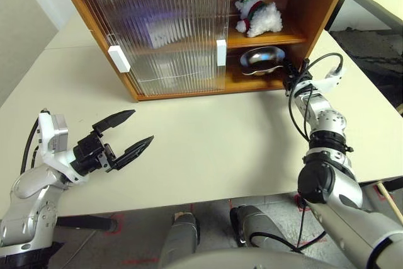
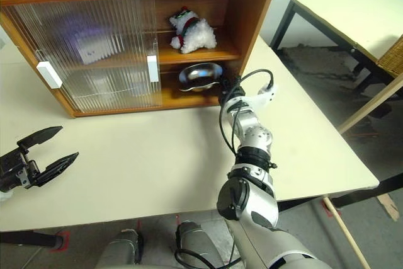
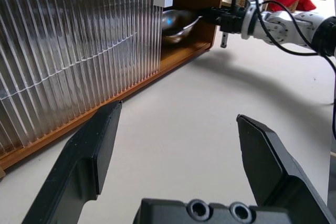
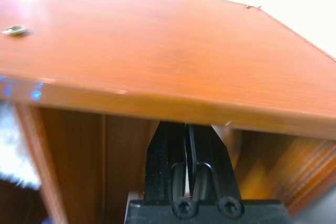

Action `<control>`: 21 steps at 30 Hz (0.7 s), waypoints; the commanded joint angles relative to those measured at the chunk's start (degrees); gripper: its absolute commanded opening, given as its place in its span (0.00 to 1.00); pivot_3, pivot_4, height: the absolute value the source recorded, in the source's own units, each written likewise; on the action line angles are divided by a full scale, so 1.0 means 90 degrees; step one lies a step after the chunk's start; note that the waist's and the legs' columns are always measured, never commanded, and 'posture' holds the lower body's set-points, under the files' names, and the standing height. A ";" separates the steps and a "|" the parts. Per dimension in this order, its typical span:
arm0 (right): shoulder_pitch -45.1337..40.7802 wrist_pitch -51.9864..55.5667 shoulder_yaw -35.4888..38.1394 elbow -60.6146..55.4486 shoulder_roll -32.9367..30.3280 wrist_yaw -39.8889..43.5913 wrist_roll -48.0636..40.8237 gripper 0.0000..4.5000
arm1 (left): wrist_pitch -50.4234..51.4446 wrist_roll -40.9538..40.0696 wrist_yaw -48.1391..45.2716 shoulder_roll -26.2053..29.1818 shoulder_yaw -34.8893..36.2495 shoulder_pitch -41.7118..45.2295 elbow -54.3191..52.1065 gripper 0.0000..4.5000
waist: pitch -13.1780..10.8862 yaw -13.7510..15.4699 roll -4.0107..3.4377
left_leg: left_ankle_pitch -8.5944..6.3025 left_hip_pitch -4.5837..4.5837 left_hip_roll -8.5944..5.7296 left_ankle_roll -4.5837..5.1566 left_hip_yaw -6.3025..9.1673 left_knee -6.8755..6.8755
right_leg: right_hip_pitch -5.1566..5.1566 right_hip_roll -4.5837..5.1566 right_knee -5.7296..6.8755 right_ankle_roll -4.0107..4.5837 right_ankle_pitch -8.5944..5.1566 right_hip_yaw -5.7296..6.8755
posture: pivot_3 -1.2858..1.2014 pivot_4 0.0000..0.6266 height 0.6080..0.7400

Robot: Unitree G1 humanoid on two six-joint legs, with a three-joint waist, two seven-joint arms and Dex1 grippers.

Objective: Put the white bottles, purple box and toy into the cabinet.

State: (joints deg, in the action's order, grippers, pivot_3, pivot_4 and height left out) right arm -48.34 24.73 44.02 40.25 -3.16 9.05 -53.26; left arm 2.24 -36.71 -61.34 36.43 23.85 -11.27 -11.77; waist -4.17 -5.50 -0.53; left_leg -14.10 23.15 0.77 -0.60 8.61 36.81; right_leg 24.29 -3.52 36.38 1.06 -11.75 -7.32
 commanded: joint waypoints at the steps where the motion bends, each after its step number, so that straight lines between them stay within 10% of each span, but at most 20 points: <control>1: -0.0150 -0.0396 -0.0144 0.0364 0.0014 -0.0122 0.0178 0.00 | 0.0050 -0.0020 -0.0034 0.0077 0.0014 -0.0050 -0.0097 1.00 | 0.0000 -0.0002 0.0000 | 0.0000 0.0000 0.0002 0.0000 0.0000 0.0000 | 0.0000 0.0000 0.0000 0.0001 0.0000 0.0000 | 0.46 0.14 1.00; 8: -0.0145 -0.0373 -0.0237 0.0466 0.0090 -0.0111 0.0088 0.00 | 0.0050 -0.0039 -0.0009 0.0058 0.0050 -0.0174 -0.0174 1.00 | 0.0001 -0.0008 -0.0001 | 0.0000 0.0004 0.0006 0.0000 0.0002 0.0000 | 0.0001 0.0000 0.0000 0.0004 0.0002 0.0006 | 0.47 0.15 1.00; 21: 0.0788 0.1382 -0.1000 -0.1233 0.0185 -0.0250 -0.0131 0.98 | 0.0035 -0.0052 0.0053 0.0004 0.0037 -0.0245 -0.0237 1.00 | 0.0001 -0.0012 -0.0001 | 0.0001 0.0001 0.0015 0.0002 0.0001 0.0002 | -0.0001 -0.0002 0.0001 0.0019 0.0009 0.0014 | 0.47 0.17 1.00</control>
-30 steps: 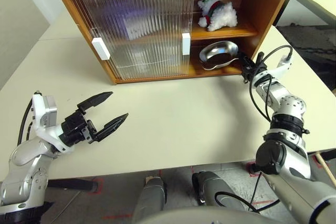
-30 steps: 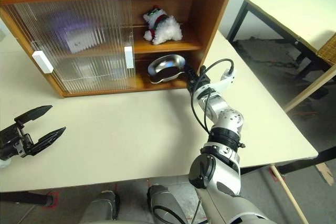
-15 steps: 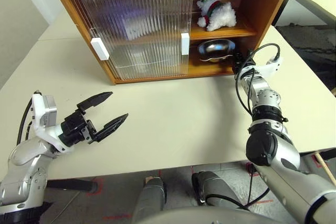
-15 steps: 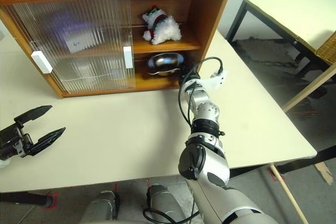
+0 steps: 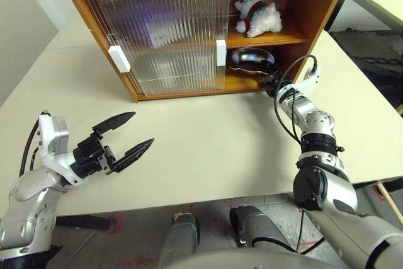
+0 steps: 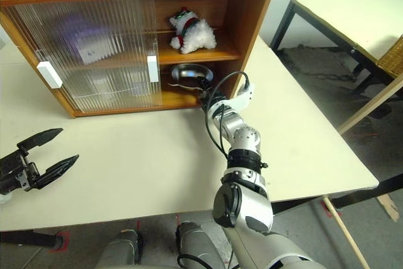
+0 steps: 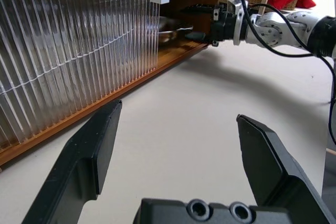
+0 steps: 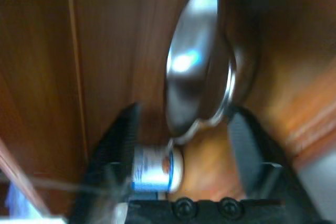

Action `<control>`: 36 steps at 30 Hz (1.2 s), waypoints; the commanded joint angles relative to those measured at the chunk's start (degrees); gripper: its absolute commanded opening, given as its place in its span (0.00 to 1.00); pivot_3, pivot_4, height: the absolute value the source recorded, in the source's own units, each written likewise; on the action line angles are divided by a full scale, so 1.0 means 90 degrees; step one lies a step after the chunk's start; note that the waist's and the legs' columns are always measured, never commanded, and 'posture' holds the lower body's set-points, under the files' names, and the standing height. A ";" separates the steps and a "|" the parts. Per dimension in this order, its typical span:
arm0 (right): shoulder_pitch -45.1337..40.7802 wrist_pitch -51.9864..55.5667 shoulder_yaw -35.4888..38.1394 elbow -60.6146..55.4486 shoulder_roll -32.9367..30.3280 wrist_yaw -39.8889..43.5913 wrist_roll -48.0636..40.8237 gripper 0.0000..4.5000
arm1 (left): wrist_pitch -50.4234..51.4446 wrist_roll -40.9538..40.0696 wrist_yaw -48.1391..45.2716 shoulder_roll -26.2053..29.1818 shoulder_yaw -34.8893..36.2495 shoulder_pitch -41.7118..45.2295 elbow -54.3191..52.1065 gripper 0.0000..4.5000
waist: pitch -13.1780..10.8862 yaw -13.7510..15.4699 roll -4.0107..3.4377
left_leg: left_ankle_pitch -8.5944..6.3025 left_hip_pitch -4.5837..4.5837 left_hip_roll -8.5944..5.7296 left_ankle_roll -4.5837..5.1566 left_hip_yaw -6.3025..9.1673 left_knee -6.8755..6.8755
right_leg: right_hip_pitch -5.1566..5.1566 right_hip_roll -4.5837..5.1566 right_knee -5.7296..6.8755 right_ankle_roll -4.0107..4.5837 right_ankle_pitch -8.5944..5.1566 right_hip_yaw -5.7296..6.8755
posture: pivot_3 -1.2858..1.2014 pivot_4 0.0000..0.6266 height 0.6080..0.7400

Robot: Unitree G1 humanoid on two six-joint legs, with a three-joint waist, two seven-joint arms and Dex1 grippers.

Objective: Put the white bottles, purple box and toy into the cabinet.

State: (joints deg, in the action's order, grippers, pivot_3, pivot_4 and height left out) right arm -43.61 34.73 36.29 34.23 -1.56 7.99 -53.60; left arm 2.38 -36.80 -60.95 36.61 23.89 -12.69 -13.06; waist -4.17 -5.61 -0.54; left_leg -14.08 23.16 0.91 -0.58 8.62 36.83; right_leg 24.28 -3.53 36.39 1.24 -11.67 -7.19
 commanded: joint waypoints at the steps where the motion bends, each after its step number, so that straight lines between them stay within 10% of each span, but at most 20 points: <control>1: 0.0375 0.0375 -0.0196 -0.0782 0.0002 -0.0154 -0.0103 1.00 | 0.0011 -0.0039 0.0011 -0.0027 0.0032 -0.0102 -0.0089 1.00 | 0.0000 0.0001 0.0000 | 0.0000 0.0001 0.0000 0.0000 -0.0001 0.0000 | 0.0000 0.0000 -0.0001 0.0000 0.0000 0.0000 | 0.47 0.17 1.00; 5: 0.0764 0.0893 -0.0528 -0.1553 -0.0077 -0.0155 -0.0116 1.00 | -0.0003 -0.0033 0.0022 -0.0059 0.0018 -0.0142 -0.0099 1.00 | 0.0000 -0.0003 0.0000 | 0.0000 -0.0001 0.0000 0.0000 -0.0001 0.0000 | -0.0001 0.0000 -0.0001 0.0000 -0.0001 0.0000 | 0.47 0.17 1.00; 12: 0.2326 0.2419 -0.3383 -0.4390 -0.1231 0.1832 0.0189 1.00 | -0.0025 -0.0014 0.0023 -0.0101 -0.0016 -0.0118 -0.0060 1.00 | 0.0001 0.0000 0.0002 | -0.0002 -0.0006 0.0000 -0.0004 -0.0001 0.0000 | -0.0013 -0.0008 -0.0001 -0.0009 -0.0013 0.0003 | 0.46 0.18 1.00; 25: 0.1277 0.0614 -0.4842 -0.4336 -0.0701 0.3108 0.1480 0.02 | -0.0031 0.0016 0.0068 -0.0150 -0.0047 -0.0140 -0.0096 1.00 | 0.0002 -0.0021 0.0005 | 0.0000 -0.0008 0.0048 -0.0012 0.0013 0.0006 | 0.0000 -0.0075 -0.0004 -0.0027 -0.0020 -0.0009 | 0.47 0.18 1.00; 36: -0.0108 -0.1383 -0.5333 -0.1981 -0.0330 0.3372 0.3476 0.01 | -0.0039 0.0035 0.0111 -0.0130 -0.0017 -0.0104 -0.0090 1.00 | 0.0000 0.0031 0.0003 | -0.0012 0.0016 0.0091 -0.0030 0.0013 -0.0016 | 0.0043 -0.0097 -0.0004 0.0089 0.0018 0.0011 | 0.47 0.18 1.00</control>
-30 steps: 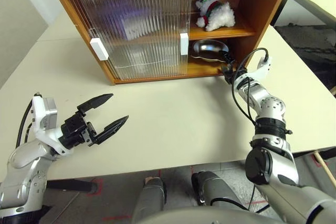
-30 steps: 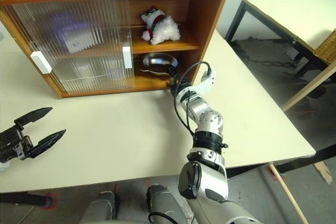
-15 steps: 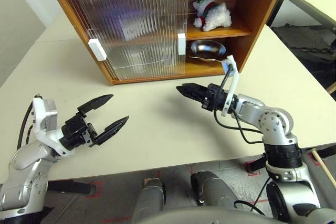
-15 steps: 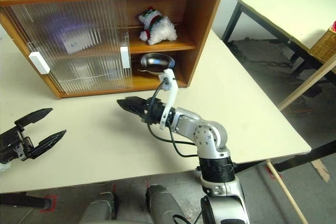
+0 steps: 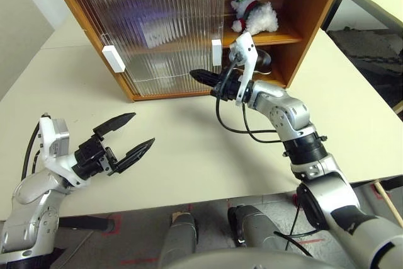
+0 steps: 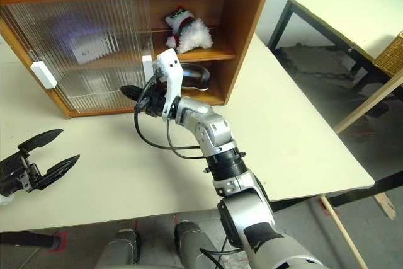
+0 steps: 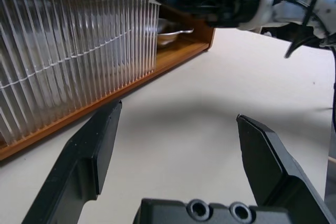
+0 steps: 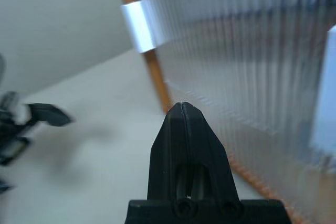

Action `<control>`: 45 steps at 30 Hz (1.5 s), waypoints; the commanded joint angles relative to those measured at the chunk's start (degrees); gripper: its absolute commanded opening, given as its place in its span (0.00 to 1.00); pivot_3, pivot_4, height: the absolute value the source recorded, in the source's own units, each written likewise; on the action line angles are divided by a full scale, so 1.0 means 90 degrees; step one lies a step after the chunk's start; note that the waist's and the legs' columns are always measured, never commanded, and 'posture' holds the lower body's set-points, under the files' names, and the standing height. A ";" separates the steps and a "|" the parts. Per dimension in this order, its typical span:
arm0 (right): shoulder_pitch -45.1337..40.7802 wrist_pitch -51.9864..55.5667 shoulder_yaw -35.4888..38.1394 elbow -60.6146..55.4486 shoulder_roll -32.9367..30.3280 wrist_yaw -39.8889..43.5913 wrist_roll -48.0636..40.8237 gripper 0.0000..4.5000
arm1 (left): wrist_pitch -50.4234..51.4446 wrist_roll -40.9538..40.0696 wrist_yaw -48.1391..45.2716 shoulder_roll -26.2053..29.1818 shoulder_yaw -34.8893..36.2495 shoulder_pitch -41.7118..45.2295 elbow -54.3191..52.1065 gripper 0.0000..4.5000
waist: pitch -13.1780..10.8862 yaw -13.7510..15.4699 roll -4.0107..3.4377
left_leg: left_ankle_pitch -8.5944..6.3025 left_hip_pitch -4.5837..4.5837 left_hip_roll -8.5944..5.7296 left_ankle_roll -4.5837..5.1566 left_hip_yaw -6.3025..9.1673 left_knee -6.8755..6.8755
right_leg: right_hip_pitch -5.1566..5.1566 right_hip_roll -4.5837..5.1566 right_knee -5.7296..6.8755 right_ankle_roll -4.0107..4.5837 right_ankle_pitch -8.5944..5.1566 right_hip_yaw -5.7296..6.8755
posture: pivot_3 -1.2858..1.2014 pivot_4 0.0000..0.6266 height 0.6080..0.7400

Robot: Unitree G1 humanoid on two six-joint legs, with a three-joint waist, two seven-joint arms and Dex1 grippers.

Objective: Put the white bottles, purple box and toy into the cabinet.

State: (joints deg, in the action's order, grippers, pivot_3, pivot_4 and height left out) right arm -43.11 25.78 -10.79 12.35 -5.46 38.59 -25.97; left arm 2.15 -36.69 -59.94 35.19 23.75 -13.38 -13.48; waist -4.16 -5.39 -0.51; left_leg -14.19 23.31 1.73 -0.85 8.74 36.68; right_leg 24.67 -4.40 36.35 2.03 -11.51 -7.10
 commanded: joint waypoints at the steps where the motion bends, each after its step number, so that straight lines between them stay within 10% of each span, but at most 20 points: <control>1: -0.0250 -0.0556 -0.0068 0.0616 0.0149 -0.0084 0.0537 0.01 | -0.0015 0.0024 0.0003 0.0030 0.0000 -0.0020 -0.0041 1.00 | 0.0000 0.0015 0.0000 | -0.0001 0.0001 0.0001 -0.0002 -0.0001 0.0000 | 0.0001 0.0000 0.0000 0.0000 0.0000 0.0000 | 0.48 0.18 1.00; 45: -0.0464 -0.1831 0.1188 0.1735 -0.2296 -0.0853 0.1972 0.01 | -0.0067 0.0113 -0.0139 0.0040 -0.0180 0.0426 0.0325 1.00 | -0.0001 0.0094 0.0000 | -0.0004 -0.0024 -0.0004 -0.0015 -0.0012 0.0025 | -0.0024 0.0004 -0.0003 -0.0072 0.0068 -0.0003 | 0.45 0.15 1.00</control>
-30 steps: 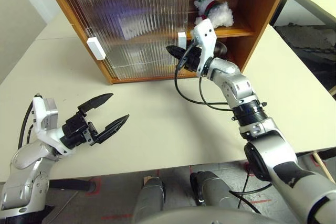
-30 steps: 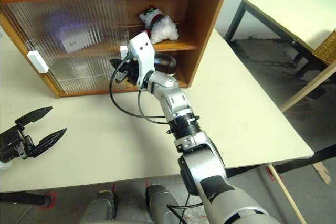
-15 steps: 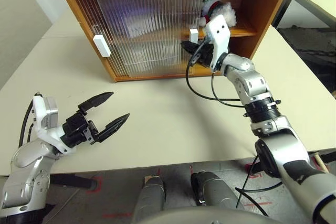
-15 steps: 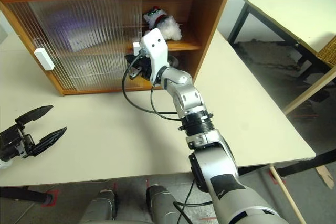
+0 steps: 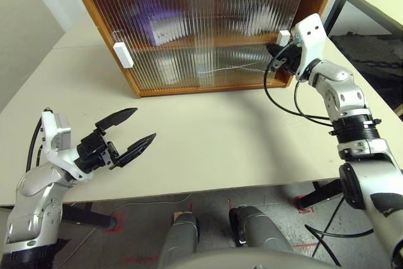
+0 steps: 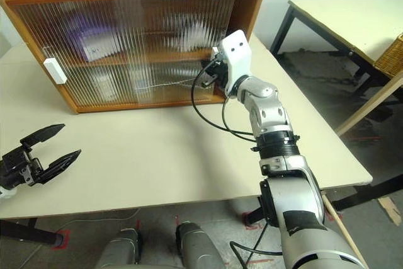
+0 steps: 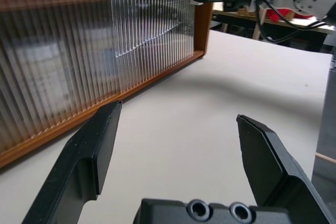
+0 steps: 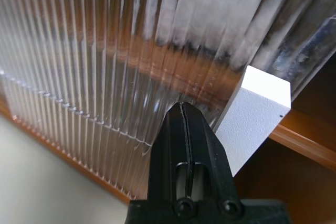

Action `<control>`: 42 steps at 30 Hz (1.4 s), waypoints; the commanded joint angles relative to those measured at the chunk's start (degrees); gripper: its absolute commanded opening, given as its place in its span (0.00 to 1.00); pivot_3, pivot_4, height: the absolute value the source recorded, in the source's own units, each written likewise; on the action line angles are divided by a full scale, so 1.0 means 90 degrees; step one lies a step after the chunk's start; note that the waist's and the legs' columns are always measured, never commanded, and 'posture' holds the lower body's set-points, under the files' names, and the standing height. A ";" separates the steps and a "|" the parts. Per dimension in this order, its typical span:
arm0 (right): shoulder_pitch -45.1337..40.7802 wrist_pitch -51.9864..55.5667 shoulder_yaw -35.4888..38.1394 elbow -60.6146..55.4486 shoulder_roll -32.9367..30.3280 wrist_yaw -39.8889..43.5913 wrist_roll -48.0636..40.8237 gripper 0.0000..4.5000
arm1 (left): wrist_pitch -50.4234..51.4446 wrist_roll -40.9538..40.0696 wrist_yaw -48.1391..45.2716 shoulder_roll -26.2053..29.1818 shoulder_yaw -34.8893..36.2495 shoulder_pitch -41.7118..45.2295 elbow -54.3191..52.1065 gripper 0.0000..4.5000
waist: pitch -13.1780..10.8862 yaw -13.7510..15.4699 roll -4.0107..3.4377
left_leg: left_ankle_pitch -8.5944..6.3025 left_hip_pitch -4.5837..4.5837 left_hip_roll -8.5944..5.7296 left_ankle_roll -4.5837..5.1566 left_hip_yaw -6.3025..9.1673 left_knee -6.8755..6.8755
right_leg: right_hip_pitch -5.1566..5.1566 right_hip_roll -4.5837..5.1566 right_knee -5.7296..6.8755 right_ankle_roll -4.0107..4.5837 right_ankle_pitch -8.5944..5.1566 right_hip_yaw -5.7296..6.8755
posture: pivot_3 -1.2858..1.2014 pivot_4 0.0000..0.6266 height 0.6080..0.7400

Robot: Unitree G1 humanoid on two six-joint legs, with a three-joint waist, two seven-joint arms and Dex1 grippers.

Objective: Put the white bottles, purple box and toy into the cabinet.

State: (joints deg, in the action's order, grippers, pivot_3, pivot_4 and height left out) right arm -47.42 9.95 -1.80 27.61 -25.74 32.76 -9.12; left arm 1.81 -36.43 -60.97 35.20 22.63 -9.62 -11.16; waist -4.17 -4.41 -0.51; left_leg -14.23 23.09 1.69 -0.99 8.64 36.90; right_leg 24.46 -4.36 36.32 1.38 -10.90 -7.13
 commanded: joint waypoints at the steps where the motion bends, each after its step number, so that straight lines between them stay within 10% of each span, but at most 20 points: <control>1: 0.0030 -0.0064 0.0212 0.0037 -0.0044 -0.0234 0.0123 0.01 | -0.0032 0.0082 -0.0025 0.0036 -0.0056 0.0004 0.0063 1.00 | 0.0000 -0.0027 0.0000 | 0.0005 -0.0003 0.0001 0.0008 0.0000 -0.0005 | 0.0000 -0.0001 0.0000 -0.0001 0.0001 0.0000 | 0.45 0.15 1.00; 26: 0.0459 0.0383 0.0243 -0.0518 -0.0407 0.0358 -0.0064 0.01 | 0.0036 -0.0004 -0.0033 0.0126 0.0142 -0.0173 0.0103 1.00 | -0.0003 -0.0051 0.0000 | -0.0016 0.0013 -0.0013 -0.0073 -0.0001 -0.0010 | -0.0005 0.0018 -0.0022 -0.0019 -0.0006 -0.0008 | 0.46 0.15 1.00; 39: 0.2101 0.1879 0.0593 -0.2319 -0.1291 0.4163 -0.2668 0.99 | 0.0429 0.0567 0.1762 0.0110 0.1563 -0.0995 0.0704 1.00 | -0.0003 -0.0109 0.0003 | -0.0021 0.0006 0.0053 -0.0077 -0.0105 -0.0006 | -0.0014 -0.0048 -0.0013 -0.0042 -0.0101 -0.0016 | 0.47 0.16 1.00; 42: 0.2143 0.1773 0.0922 -0.1270 -0.1804 0.4638 -0.2666 0.99 | 0.0484 0.0854 0.2444 0.0045 0.1802 -0.1047 0.0869 1.00 | -0.0016 -0.0054 0.0020 | -0.0030 -0.0023 0.0053 -0.0061 -0.0099 -0.0003 | -0.0043 -0.0043 -0.0017 -0.0034 -0.0147 -0.0057 | 0.48 0.18 1.00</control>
State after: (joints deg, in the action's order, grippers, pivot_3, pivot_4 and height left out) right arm -28.57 26.40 4.34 11.90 -40.45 71.78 -32.93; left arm 5.28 -30.66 -42.08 36.36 37.76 -18.41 -4.41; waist -4.31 -4.90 -0.33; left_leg -14.50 22.83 2.13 -1.53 7.70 36.88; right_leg 24.02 -4.75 36.17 1.18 -12.32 -7.79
